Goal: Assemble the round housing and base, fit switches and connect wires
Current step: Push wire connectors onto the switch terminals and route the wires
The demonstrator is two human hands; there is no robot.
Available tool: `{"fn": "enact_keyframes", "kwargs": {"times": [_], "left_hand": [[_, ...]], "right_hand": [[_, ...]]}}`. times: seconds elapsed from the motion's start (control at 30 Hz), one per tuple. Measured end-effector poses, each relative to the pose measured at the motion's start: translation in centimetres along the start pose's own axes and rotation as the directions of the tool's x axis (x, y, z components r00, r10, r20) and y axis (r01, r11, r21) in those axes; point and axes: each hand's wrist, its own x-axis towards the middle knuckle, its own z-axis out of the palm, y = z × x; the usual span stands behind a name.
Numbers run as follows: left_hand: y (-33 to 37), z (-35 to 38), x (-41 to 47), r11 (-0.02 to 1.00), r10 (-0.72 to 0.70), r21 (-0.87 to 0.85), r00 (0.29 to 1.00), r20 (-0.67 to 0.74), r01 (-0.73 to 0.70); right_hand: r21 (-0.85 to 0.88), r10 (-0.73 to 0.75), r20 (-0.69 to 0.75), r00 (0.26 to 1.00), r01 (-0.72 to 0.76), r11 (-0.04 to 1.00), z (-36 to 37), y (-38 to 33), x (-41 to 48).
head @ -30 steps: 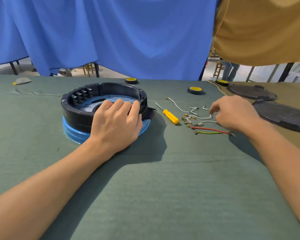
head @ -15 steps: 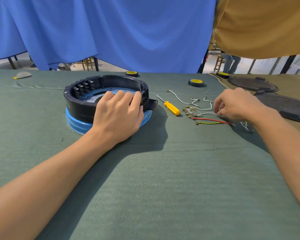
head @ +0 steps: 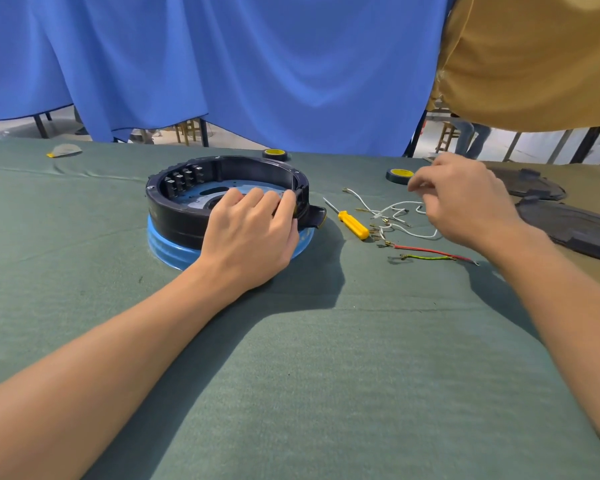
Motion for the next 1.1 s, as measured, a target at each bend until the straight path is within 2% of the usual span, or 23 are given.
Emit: {"fn": "enact_keyframes", "kwargs": {"times": [0.1,0.17,0.2,0.23,0.3,0.4,0.47,0.57,0.63,0.67,0.73,0.8,0.9,1.03,1.1], "left_hand": [[0.1,-0.1,-0.1,0.997,-0.022,-0.072,0.999,-0.044,0.019],[0.2,-0.4,-0.1,0.991,-0.033,-0.132,0.995,-0.092,0.021],[0.4,-0.6,0.0,0.988,-0.03,-0.151,0.992,-0.124,0.011],[0.5,-0.8,0.1,0.985,-0.022,-0.174,0.988,-0.154,-0.005],[1.0,-1.1,0.2,0.971,0.008,-0.233,0.983,-0.181,-0.051],[1.7,-1.3,0.3,0.946,0.084,-0.296,0.982,-0.168,-0.132],[2.0,-1.5,0.3,0.933,0.107,-0.324,0.98,-0.17,-0.158],[1.7,-1.8,0.3,0.924,0.071,-0.364,0.986,-0.15,-0.121],[1.9,-2.1,0.2,0.877,0.006,-0.48,0.999,-0.033,-0.021],[2.2,-2.4,0.1,0.822,-0.034,-0.565,0.998,0.059,0.061],[2.7,-3.0,0.1,0.669,-0.104,-0.707,0.971,0.216,0.228],[3.0,-3.5,0.3,0.524,-0.168,-0.78,0.94,0.298,0.341],[3.0,-4.3,1.0,0.298,-0.241,-0.851,0.897,0.37,0.432],[3.0,-5.1,1.8,-0.123,-0.322,-0.839,0.779,0.538,0.529],[2.9,-5.2,2.2,-0.199,-0.375,-0.819,0.73,0.571,0.539]], "right_hand": [[0.254,-0.012,-0.106,0.994,0.039,0.966,0.3,-2.0,-0.2],[0.487,0.076,-0.11,0.991,-0.014,0.874,0.3,-3.5,-0.4],[0.614,0.133,-0.069,0.989,-0.063,0.787,0.4,-4.4,-0.5],[0.735,0.18,-0.013,0.984,-0.112,0.668,0.4,-5.2,-0.7],[0.912,0.235,0.108,0.966,-0.191,0.363,0.4,-7.0,-1.1],[0.951,0.2,0.296,0.934,-0.269,-0.153,0.7,-9.0,-1.7],[0.873,0.151,0.39,0.908,-0.313,-0.373,1.0,-9.7,-1.9],[0.752,0.109,0.468,0.877,-0.331,-0.57,1.0,-10.0,-1.8],[0.689,0.091,0.477,0.874,-0.308,-0.656,0.9,-9.9,-1.7],[0.661,0.08,0.475,0.876,-0.296,-0.689,0.8,-9.8,-1.6],[0.623,0.061,0.471,0.88,-0.284,-0.729,0.7,-9.7,-1.6],[0.612,0.057,0.468,0.882,-0.277,-0.74,0.5,-9.6,-1.6],[0.601,0.079,0.466,0.881,-0.25,-0.759,0.2,-9.3,-1.4],[0.61,0.128,0.478,0.869,-0.223,-0.76,-0.1,-9.0,-1.2],[0.621,0.141,0.481,0.865,-0.223,-0.752,-0.1,-9.1,-1.4]]}}
